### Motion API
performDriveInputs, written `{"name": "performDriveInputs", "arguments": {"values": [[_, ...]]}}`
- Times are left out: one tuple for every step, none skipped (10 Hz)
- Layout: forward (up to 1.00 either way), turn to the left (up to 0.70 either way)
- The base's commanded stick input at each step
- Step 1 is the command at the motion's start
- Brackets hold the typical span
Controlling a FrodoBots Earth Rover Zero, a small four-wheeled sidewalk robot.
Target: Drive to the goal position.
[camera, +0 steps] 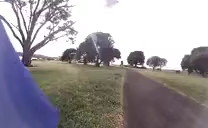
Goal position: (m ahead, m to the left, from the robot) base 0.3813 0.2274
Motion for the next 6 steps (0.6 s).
{"name": "performDriveInputs", "arguments": {"values": [[0.70,-0.14],[0.70,-0.14],[0.70,-0.14],[0.70,-0.14],[0.70,-0.14],[0.70,-0.14]]}}
